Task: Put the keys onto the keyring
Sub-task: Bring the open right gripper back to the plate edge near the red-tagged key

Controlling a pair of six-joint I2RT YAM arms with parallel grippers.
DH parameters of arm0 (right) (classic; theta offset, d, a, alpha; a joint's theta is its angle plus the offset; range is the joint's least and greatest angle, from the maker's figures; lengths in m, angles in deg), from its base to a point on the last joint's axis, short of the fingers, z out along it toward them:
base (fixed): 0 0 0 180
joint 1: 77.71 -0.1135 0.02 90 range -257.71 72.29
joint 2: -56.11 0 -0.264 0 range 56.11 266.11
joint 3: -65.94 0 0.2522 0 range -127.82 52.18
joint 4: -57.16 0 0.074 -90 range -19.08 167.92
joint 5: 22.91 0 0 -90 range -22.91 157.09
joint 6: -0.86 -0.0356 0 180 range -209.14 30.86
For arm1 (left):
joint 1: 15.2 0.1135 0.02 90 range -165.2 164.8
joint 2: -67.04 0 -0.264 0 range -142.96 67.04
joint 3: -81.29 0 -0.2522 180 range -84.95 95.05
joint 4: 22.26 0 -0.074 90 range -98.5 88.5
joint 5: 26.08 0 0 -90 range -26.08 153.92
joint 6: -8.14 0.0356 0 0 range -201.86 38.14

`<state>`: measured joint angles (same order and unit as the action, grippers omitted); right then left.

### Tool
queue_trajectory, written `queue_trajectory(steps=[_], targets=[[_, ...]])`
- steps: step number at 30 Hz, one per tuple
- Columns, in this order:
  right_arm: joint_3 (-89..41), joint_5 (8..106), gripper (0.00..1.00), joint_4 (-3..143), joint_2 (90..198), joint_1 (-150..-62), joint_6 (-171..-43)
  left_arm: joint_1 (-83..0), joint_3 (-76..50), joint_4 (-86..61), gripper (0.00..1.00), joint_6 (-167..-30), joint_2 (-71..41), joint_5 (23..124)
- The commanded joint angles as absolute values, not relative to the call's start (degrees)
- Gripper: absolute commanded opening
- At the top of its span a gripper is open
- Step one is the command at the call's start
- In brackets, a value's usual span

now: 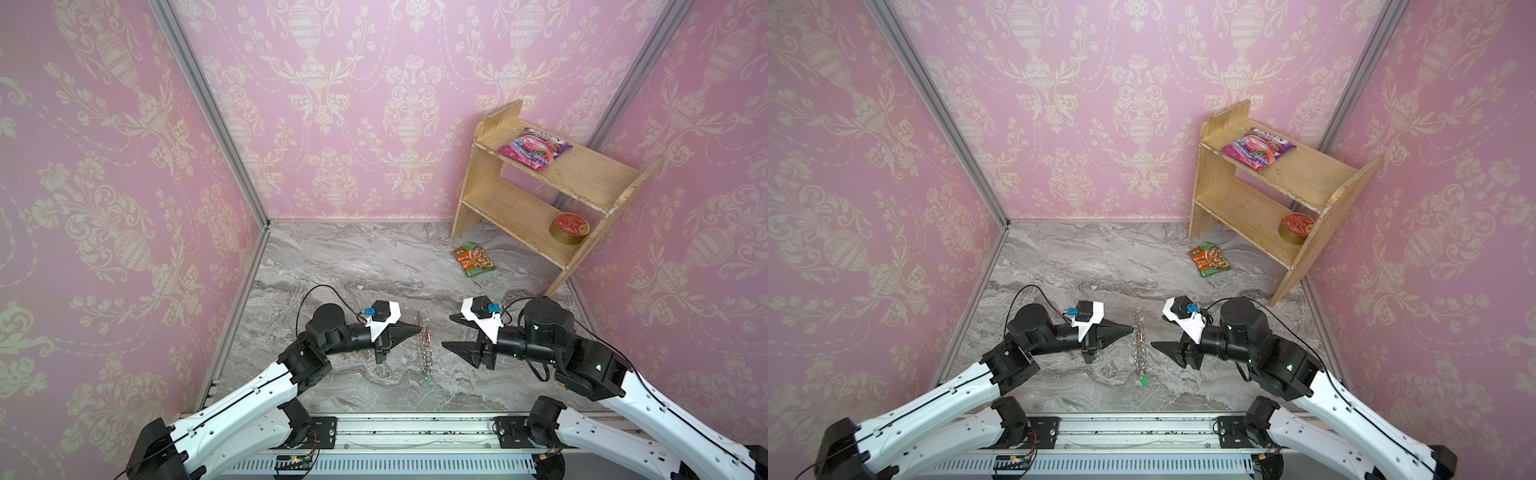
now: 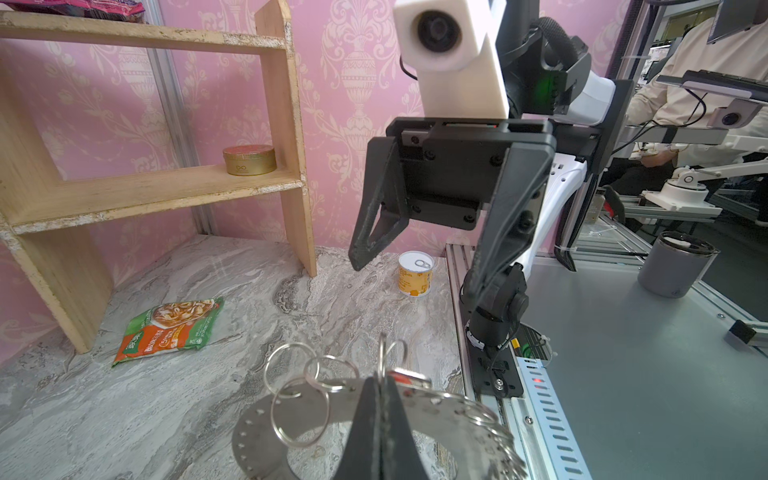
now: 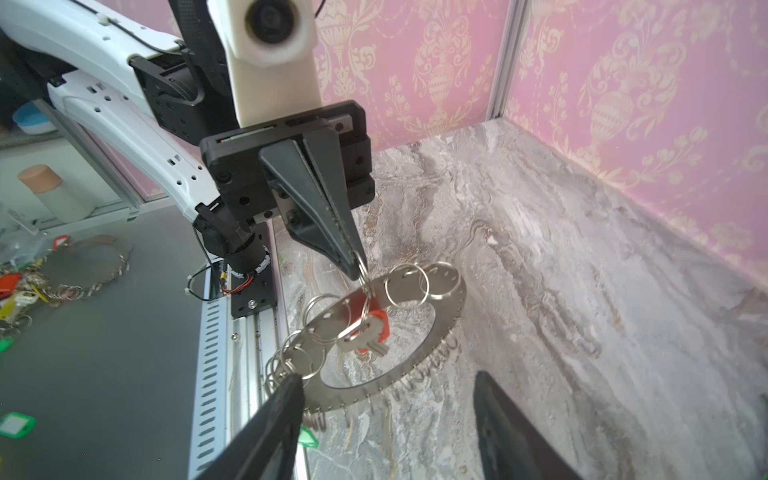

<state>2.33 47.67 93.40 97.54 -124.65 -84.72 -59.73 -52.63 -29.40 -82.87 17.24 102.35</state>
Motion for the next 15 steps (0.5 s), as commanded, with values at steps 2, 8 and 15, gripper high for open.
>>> queue_trajectory(steps=[2, 8, 15], targets=[[2.95, 42.89, 0.48, 87.79, 98.84, -123.96, -84.92, -60.59, -52.43, -33.27, 0.00, -84.23, 17.49, 104.56], [3.13, 40.86, 0.34, 85.65, 101.05, -123.67, -85.18, -61.08, -52.04, -33.42, 0.00, -84.05, 17.36, 105.39], [3.21, 38.50, 0.25, 84.28, 102.94, -123.47, -85.39, -61.43, -51.50, -33.80, 0.00, -83.81, 17.09, 105.93]])
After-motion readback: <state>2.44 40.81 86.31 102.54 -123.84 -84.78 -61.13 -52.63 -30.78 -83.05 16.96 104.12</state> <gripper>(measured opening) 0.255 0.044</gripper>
